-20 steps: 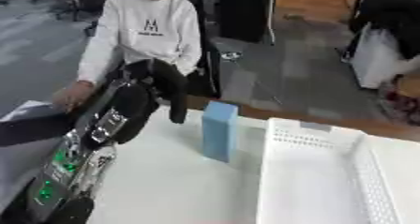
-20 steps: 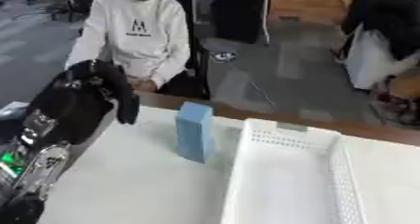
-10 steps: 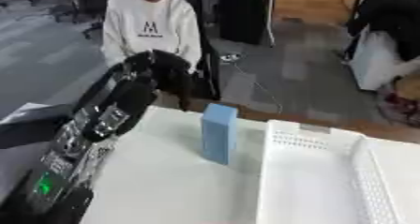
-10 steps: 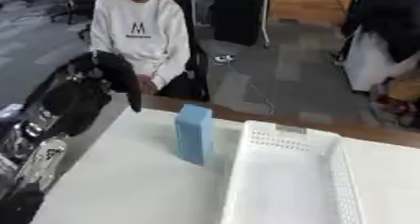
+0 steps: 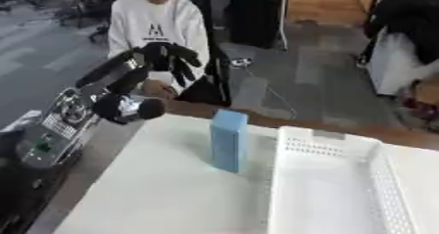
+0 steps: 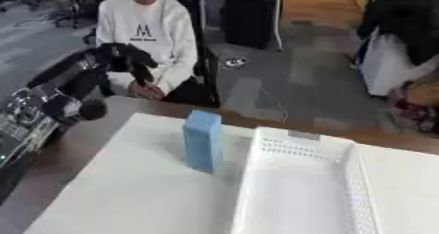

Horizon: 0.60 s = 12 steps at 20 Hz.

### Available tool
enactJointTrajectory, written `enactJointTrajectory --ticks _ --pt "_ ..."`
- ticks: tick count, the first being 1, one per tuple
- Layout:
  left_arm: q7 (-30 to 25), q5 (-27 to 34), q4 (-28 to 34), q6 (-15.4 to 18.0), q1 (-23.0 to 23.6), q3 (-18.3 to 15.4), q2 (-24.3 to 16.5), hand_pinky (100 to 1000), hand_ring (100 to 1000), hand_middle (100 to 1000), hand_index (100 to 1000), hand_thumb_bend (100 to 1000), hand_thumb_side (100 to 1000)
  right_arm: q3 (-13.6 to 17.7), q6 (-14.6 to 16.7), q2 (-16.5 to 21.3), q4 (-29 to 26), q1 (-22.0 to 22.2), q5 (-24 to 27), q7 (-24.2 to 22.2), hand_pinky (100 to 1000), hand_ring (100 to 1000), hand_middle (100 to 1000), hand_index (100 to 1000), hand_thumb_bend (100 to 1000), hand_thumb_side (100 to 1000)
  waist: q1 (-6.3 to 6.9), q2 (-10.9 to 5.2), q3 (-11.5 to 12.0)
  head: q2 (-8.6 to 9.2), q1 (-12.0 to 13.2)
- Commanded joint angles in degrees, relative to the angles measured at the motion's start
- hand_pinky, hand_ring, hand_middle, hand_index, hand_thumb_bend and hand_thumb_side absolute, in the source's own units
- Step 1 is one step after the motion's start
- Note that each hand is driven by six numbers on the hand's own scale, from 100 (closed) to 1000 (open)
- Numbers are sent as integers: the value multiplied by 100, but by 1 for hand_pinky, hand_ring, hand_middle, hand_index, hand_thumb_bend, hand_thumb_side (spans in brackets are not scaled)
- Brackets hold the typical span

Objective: Pick up objects on the table and place them in the box.

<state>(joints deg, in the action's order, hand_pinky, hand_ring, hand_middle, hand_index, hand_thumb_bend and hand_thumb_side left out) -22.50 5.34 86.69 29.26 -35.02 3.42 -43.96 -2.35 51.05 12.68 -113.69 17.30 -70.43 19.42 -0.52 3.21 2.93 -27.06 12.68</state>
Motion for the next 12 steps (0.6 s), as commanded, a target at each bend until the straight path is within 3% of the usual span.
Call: enactJointTrajectory --ticks 1,12 --pt "-12 -343 -267 218 -205 37 -270 601 665 761 895 678 748 -16 92 119 -91 -10 63 46 187 498 447 507 100 821 30 -61 -20 2 56" --pt "-219 -1590 -812 744 -746 574 -646 702 767 839 949 768 722 -65 92 205 -91 -55 233 -116 188 497 446 508 100 823 79 -85 -122 93 48"
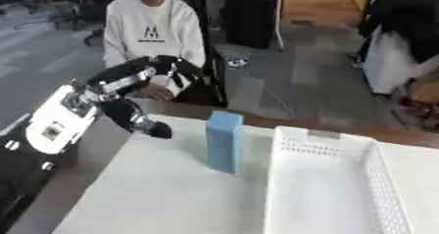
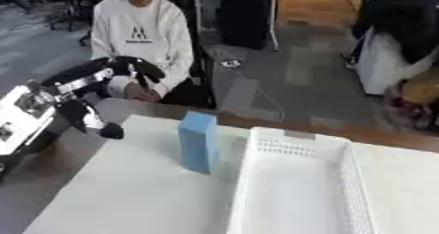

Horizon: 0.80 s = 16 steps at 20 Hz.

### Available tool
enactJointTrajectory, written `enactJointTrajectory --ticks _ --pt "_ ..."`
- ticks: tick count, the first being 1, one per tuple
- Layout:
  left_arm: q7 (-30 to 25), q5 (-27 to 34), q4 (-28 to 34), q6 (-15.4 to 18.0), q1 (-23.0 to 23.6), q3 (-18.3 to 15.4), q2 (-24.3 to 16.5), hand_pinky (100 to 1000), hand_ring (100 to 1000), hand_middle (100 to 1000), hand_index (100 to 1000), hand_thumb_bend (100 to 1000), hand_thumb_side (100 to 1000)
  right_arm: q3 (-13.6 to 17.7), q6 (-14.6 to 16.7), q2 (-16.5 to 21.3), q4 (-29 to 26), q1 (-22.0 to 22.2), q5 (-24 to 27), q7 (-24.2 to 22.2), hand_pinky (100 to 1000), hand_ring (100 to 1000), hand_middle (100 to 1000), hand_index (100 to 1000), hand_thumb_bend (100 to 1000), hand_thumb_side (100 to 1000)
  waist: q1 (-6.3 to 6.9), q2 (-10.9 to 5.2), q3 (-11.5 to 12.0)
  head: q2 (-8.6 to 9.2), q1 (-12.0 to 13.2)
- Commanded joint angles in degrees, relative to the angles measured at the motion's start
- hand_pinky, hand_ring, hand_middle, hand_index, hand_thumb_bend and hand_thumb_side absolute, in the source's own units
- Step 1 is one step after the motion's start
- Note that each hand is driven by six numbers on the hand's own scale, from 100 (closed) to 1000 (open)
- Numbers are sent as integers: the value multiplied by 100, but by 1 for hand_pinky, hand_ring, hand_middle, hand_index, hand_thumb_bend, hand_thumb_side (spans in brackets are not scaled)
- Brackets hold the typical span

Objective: Pick up objects on the table and place them in the box.

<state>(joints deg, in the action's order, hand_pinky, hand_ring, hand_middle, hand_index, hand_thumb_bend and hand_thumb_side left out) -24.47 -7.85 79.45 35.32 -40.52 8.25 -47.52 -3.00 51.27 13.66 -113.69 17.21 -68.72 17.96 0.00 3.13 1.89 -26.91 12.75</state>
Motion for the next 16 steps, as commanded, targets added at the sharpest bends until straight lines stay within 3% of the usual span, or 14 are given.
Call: enactJointTrajectory --ticks 1,8,16 --pt "-21 -371 -159 202 -269 152 -316 710 773 844 949 769 723 2 70 118 -91 -50 80 20 189 498 447 508 100 823 33 -81 -24 86 45" --pt "16 -1098 -705 623 -785 592 -410 734 794 876 956 767 736 27 70 247 -91 -72 195 -12 193 500 450 509 100 823 90 -115 -89 106 -20" --pt "1 -2309 -1806 847 -1448 778 14 773 826 895 957 767 745 19 70 363 -91 -89 295 -97 202 505 455 511 100 829 115 -155 -169 115 -25"
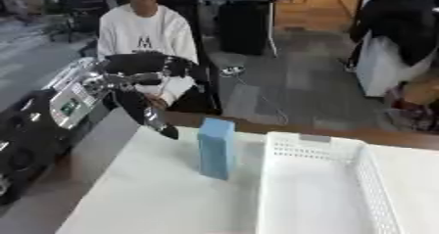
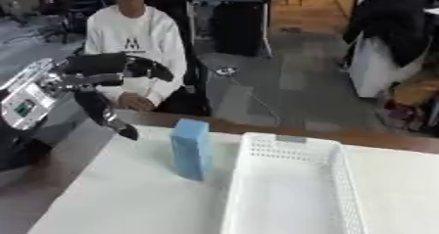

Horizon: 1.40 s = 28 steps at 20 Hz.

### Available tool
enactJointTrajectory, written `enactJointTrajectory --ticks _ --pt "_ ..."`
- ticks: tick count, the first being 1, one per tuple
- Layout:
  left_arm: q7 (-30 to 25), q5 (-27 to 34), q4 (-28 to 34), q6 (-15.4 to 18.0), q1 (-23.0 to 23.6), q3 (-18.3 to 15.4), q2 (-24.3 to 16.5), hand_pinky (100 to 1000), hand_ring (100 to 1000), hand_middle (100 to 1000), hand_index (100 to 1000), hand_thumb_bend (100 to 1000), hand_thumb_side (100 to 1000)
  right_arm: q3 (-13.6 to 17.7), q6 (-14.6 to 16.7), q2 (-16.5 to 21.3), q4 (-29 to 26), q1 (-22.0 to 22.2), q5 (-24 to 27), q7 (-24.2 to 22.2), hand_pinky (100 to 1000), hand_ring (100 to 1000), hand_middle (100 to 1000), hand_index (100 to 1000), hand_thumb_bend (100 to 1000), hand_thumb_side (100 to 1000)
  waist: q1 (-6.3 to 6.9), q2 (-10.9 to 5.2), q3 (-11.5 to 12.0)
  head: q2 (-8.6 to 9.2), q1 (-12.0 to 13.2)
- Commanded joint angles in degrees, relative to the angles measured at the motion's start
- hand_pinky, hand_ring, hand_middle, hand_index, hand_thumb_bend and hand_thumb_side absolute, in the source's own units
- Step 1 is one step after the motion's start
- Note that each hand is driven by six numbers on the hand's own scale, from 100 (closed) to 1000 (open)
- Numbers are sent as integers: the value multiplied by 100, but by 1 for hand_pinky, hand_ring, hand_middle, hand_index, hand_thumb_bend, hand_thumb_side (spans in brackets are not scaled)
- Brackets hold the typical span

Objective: Pick up objects on the table and place them in the box.

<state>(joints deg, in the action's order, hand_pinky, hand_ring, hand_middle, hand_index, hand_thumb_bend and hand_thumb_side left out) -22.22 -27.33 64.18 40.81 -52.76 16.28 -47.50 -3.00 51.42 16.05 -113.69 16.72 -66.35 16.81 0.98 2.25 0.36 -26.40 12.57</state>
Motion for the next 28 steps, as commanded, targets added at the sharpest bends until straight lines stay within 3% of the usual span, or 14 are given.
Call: enactJointTrajectory --ticks 1,12,18,28 --pt "-231 -552 -446 322 -298 -38 84 772 825 895 958 767 745 19 55 141 -91 -47 72 6 202 505 454 511 100 829 20 -69 -33 61 5" --pt "-486 -1855 -1886 488 -638 -392 690 774 829 894 955 752 733 11 55 247 -91 -133 224 -122 210 512 459 518 100 835 31 -65 -113 74 62" --pt "-785 -2225 -2279 440 -750 -493 893 770 831 899 950 764 739 13 55 265 -91 -169 333 -240 212 513 460 522 100 838 34 -60 -127 83 86" --pt "-745 -2664 -2710 248 -969 -729 1163 757 822 891 950 756 738 23 55 309 -91 -204 477 -354 214 514 462 524 100 838 36 -63 -158 110 86"
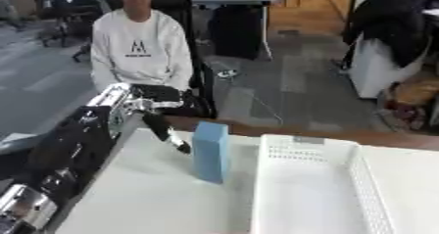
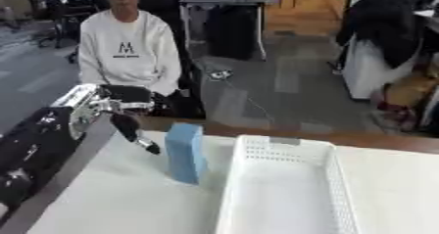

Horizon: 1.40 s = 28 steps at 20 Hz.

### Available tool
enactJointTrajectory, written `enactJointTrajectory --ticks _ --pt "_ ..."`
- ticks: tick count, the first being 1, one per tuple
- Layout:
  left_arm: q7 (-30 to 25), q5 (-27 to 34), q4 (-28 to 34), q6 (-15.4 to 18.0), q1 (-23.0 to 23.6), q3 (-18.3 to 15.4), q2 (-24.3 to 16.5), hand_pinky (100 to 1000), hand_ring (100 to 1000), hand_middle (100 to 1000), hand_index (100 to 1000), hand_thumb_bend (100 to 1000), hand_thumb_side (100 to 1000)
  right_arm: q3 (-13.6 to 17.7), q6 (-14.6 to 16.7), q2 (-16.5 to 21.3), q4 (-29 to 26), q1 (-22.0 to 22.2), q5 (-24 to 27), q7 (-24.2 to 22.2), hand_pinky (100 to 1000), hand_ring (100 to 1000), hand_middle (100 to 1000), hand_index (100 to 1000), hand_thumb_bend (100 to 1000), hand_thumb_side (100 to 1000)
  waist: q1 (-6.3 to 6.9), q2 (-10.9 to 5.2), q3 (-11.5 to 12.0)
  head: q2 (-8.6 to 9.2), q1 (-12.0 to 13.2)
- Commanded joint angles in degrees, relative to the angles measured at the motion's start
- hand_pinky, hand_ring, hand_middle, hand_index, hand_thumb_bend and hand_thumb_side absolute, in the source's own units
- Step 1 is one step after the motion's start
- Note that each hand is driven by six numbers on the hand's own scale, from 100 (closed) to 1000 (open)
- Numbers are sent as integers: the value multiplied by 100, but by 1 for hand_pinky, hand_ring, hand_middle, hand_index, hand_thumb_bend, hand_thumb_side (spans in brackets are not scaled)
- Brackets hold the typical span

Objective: Pick up objects on the table and place them in the box.

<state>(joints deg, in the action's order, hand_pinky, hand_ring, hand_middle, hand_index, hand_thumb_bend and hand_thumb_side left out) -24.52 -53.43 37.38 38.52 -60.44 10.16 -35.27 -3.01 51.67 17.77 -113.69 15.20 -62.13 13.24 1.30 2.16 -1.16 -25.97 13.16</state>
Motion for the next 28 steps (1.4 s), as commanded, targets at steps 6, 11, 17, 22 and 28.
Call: enactJointTrajectory --ticks 6,11,17,22,28 --pt "-684 -66 -238 435 -270 -216 63 765 827 894 954 750 737 22 30 165 -91 -76 109 -23 214 514 462 524 100 838 4 -57 -33 76 33" --pt "-804 -104 -336 404 -285 -257 126 776 835 901 957 757 731 15 30 200 -91 -116 165 -52 214 514 462 524 100 839 11 -46 -72 60 90" --pt "-1014 -301 -450 422 -276 -290 153 802 856 919 966 776 708 -5 30 250 -91 -190 261 -147 217 516 464 531 100 847 24 -16 -135 74 164" --pt "-1236 -410 -509 434 -283 -374 172 805 861 921 964 778 693 -19 30 296 -91 -271 388 -299 219 517 465 534 100 849 48 20 -192 98 234" --pt "-1337 -541 -588 394 -280 -456 179 810 869 926 963 768 677 -41 30 339 -91 -349 540 -432 218 517 465 535 100 852 76 45 -233 163 247"
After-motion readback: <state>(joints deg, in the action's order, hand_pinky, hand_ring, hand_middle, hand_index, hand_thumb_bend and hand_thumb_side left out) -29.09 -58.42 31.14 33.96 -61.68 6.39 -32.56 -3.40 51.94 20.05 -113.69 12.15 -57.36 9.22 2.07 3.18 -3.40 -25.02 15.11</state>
